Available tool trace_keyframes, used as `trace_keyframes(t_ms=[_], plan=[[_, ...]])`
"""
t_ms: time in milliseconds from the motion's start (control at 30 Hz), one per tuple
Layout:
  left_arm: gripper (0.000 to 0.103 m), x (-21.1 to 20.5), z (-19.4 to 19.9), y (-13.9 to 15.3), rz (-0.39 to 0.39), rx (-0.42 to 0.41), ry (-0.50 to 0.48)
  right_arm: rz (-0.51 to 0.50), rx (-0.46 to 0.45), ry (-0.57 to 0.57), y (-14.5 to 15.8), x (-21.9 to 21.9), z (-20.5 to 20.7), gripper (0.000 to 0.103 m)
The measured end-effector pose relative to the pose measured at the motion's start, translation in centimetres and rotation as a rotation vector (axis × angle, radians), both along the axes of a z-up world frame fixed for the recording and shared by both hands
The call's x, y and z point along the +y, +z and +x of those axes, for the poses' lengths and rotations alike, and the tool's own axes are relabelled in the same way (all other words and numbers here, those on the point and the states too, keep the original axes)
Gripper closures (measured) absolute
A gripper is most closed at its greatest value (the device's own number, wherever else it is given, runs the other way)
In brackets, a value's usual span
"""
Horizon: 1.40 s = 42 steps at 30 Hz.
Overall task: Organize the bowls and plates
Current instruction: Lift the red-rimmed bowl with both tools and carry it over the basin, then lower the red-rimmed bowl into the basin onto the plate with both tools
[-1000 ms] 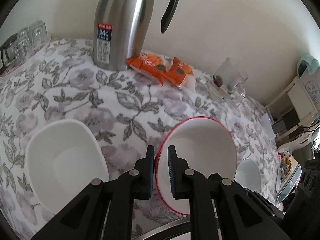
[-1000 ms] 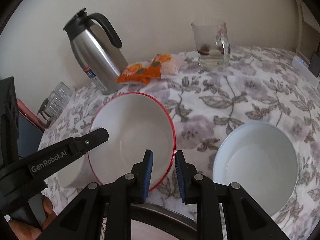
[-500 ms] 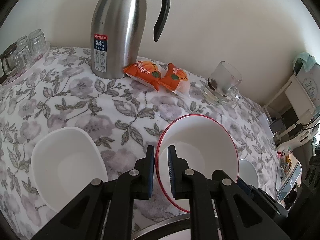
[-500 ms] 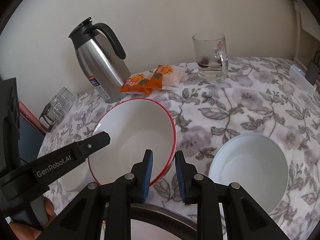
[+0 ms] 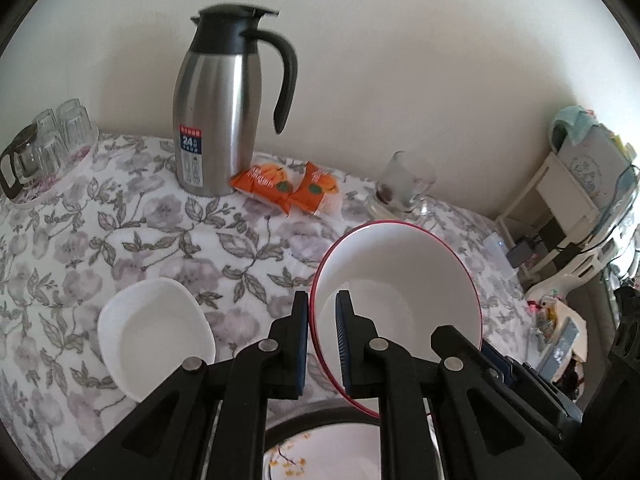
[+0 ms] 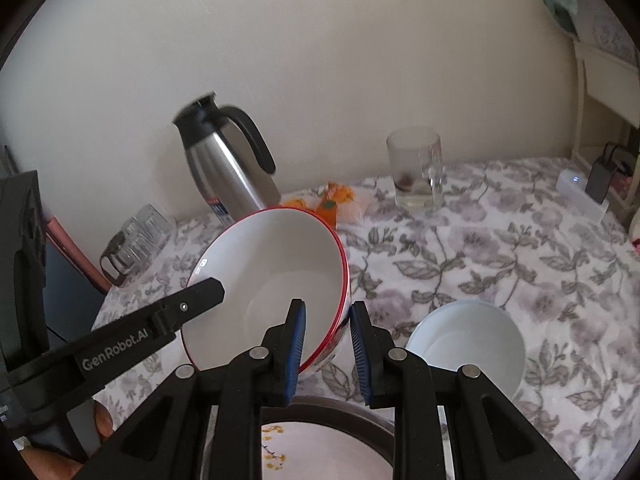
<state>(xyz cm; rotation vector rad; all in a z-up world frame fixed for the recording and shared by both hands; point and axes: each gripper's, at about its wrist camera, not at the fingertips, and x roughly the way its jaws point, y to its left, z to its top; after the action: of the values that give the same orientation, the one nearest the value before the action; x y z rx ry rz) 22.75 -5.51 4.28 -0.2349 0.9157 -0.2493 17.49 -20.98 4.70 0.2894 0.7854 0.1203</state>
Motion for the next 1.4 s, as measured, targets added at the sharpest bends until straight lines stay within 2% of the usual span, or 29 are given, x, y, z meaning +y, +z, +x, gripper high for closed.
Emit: trace_keyframes(t_ms=[200, 433, 767, 1400], plan=[[0.089, 0.0, -2.0, 2.3, -0.007, -0.044, -0.006, -0.009, -0.034, -0.001, 2.6, 0.0, -2.0, 0.078], [0.089, 1.1, -4.3, 2.4, -0.085, -0.028, 0.013, -0.022, -0.049, 0.012, 3.9, 0.4, -4.6, 0.078], [0.089, 1.3, -7.2, 1.5, -0.067, 0.0, 0.005, -0.029, -0.013, 0.022, 2.5, 0.9, -7.7, 0.078], [0.089, 1.3, -11.6, -1.9, -0.033, 0.074, -0.01, -0.023, 0.078, 0.043, -1.0, 1.1, -11.5, 0.078]])
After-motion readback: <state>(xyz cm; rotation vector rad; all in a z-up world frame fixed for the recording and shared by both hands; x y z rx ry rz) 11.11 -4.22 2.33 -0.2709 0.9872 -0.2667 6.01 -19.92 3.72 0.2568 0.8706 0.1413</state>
